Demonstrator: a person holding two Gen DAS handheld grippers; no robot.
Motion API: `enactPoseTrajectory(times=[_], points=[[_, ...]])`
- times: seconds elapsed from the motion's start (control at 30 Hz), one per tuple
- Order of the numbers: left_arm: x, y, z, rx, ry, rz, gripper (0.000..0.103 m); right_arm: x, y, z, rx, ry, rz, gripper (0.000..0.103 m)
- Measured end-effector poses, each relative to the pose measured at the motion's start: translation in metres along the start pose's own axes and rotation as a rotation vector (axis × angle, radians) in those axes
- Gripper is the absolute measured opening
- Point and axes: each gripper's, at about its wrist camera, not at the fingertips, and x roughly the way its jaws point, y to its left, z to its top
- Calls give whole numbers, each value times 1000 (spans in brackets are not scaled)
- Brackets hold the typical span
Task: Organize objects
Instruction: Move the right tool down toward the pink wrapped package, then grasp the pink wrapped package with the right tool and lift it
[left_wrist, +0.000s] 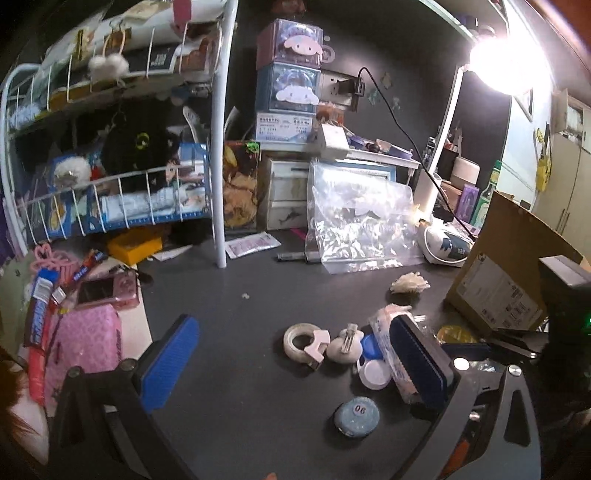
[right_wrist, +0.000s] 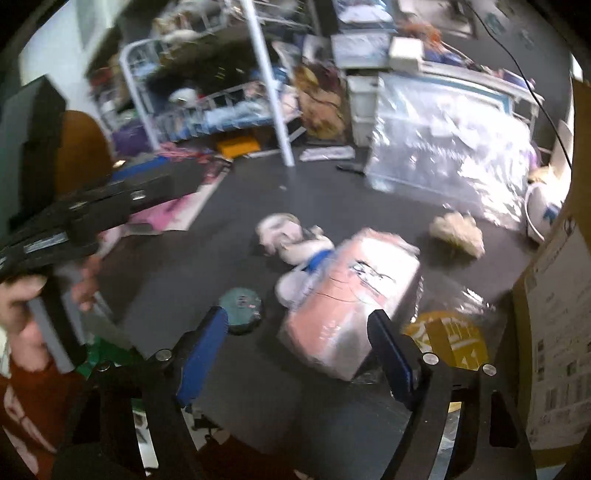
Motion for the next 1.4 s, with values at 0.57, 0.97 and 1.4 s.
enactPoseTrajectory(times=[0.57, 0.97, 1.4], points=[[-1, 9, -7, -5, 25, -58, 102, 31, -10, 2, 101, 30, -137, 64], [0, -12, 0, 42, 54, -196, 103, 19, -6, 0, 86, 0, -136, 51], [-29, -62, 51, 85, 17, -369, 80, -68, 28, 48, -184, -153, 110, 51]])
